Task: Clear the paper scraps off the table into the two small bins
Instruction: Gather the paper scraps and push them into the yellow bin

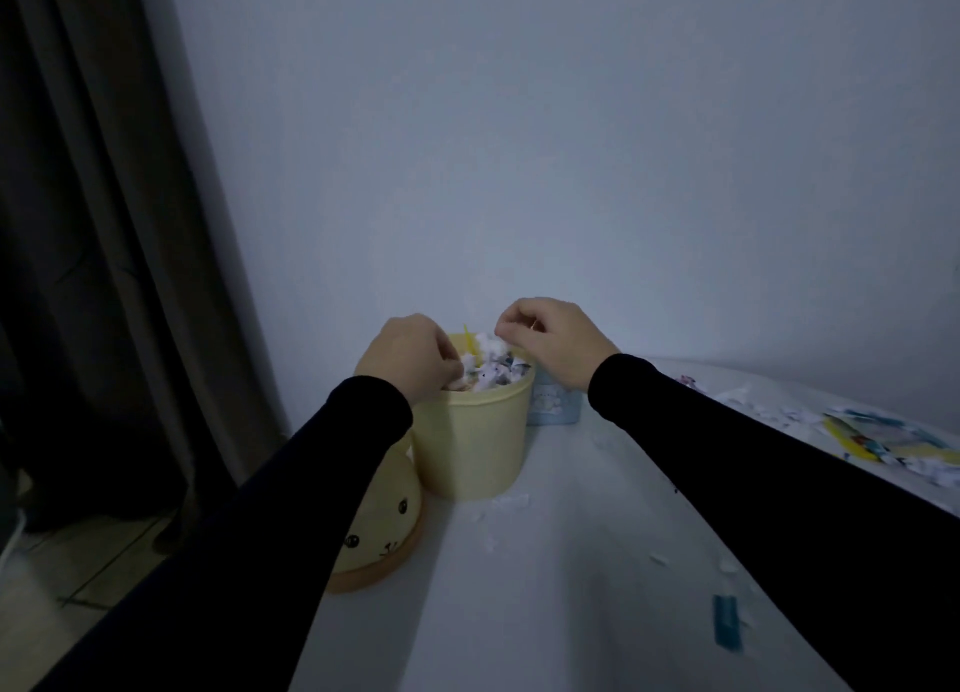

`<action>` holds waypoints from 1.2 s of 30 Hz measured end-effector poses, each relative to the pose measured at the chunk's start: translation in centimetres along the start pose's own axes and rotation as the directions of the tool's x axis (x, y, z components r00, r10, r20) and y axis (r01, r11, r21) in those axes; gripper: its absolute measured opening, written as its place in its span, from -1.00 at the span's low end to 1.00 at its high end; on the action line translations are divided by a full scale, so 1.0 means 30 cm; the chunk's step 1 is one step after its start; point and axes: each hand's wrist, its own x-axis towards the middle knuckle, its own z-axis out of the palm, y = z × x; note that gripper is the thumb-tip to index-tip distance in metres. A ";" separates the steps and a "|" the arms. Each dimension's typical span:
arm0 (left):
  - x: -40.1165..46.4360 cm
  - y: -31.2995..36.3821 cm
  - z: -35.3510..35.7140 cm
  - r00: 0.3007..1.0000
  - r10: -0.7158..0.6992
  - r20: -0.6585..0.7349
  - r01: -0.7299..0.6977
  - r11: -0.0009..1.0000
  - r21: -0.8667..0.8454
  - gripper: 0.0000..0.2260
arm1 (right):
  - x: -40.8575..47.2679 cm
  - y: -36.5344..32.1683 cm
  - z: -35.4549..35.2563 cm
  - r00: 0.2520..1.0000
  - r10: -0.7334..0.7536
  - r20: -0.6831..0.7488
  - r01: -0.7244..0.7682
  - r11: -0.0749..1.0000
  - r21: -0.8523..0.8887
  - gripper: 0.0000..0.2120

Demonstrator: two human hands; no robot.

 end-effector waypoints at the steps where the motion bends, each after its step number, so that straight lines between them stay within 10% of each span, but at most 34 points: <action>1: -0.002 -0.002 -0.005 1.000 -0.003 0.010 0.003 1.000 0.001 -0.88 | -0.001 0.001 -0.005 1.000 -0.013 0.013 0.014 0.999 -0.047 -0.94; 17: 0.009 -0.004 -0.027 0.997 -0.052 -0.058 0.049 0.998 -0.048 -0.71 | -0.015 -0.058 0.002 0.993 0.099 0.058 -0.075 0.941 -0.329 -0.88; 22: 0.032 -0.014 -0.005 0.979 -0.104 0.174 0.089 0.991 0.095 -0.62 | -0.012 -0.090 -0.006 0.961 0.212 0.178 -0.103 0.870 -0.481 -0.43; 27: 0.066 -0.018 0.021 0.996 -0.094 0.007 0.093 0.991 0.096 -0.62 | 0.023 -0.096 0.016 0.949 0.253 0.188 -0.114 0.831 -0.544 -0.59; 36: 0.055 0.008 0.045 0.992 -0.044 0.118 0.044 0.999 0.007 -0.73 | 0.047 -0.083 0.045 0.943 0.252 0.216 -0.103 0.842 -0.529 -0.69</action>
